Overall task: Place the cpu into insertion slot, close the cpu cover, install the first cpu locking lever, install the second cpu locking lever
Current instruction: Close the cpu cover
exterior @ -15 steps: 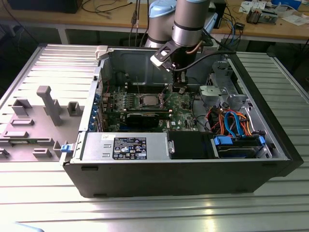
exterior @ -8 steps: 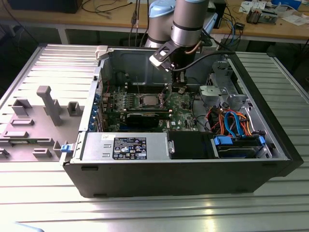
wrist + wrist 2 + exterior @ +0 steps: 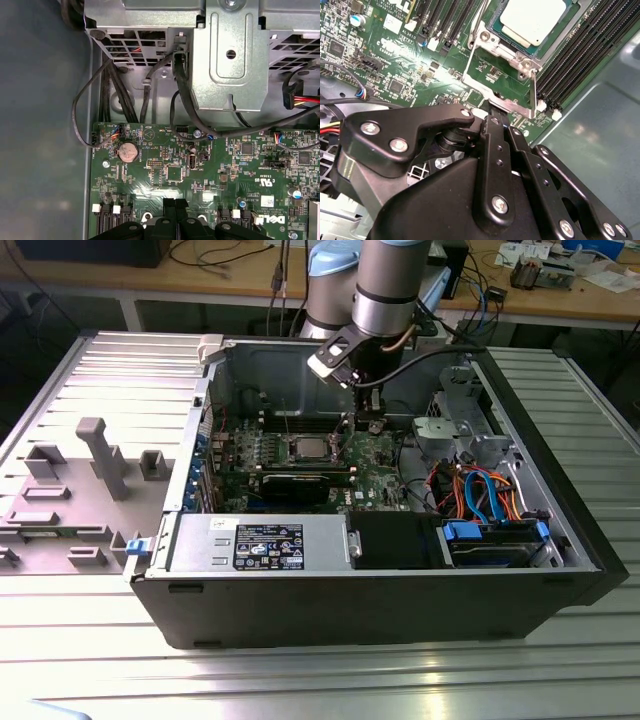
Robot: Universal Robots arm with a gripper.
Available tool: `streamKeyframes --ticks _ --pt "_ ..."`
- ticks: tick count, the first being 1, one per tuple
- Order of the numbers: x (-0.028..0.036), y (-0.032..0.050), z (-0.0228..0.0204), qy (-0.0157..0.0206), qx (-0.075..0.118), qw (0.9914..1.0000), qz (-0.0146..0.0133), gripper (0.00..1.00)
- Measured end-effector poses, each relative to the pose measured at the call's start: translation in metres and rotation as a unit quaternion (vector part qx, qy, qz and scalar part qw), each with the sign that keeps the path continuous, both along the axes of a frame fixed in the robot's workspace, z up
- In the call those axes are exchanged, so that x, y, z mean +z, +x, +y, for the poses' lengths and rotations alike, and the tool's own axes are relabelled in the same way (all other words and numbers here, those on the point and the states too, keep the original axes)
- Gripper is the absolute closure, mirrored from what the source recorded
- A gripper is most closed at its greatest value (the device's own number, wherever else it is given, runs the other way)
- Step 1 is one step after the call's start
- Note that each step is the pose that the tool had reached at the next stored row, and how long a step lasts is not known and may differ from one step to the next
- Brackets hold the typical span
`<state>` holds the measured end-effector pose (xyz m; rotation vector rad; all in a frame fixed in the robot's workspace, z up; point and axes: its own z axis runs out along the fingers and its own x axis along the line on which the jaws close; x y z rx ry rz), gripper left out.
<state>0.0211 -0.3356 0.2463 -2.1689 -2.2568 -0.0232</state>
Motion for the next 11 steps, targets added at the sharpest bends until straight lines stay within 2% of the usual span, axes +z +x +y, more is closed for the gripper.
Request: streamKeyframes --ticks 11 --pt "-0.0004 -0.004 0.0 0.0 0.0 1.0 0.0001 0.89"
